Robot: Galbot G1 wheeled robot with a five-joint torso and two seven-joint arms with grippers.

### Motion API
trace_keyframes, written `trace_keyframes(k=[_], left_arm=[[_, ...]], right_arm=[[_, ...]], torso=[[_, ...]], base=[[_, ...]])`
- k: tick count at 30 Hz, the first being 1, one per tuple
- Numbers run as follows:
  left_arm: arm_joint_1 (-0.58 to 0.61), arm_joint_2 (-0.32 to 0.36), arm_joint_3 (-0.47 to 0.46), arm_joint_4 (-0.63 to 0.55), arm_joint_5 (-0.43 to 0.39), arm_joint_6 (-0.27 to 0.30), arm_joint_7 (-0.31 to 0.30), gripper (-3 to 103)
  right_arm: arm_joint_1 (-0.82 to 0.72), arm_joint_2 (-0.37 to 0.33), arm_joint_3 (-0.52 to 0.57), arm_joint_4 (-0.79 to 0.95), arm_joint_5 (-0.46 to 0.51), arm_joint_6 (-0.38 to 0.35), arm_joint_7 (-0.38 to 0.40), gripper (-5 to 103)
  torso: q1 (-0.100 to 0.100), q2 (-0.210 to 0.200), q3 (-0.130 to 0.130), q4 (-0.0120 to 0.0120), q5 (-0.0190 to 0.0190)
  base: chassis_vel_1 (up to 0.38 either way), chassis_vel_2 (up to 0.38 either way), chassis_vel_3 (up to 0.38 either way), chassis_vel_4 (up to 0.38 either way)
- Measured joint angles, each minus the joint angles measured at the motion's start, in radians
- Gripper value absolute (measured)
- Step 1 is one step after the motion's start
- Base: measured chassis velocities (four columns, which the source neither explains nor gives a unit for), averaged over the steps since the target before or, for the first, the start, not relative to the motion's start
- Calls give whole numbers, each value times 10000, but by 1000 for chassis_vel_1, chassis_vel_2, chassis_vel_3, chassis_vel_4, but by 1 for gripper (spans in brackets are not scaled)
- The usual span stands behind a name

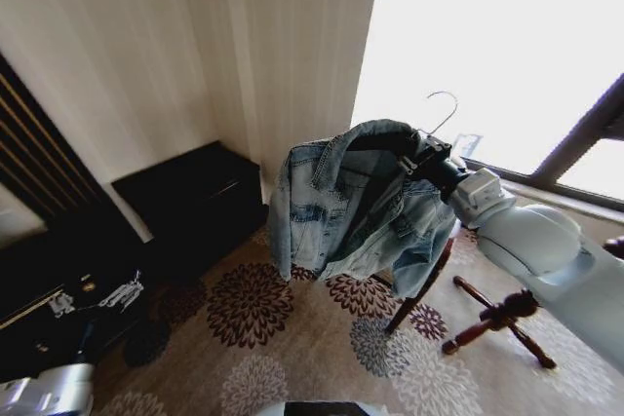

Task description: Pick up the clothes from the bed and hang them on the clothes hanger.

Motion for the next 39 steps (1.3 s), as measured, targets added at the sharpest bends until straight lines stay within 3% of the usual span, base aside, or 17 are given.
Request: trace_keyframes(k=[39], left_arm=[[1,0,0,0,0,0,0,100]], right_arm=[[-2645,737,1855,641,-380,-140,-13,33]], torso=[[-2,1,-1,1,1]], base=[[-124,-128,-129,-120]])
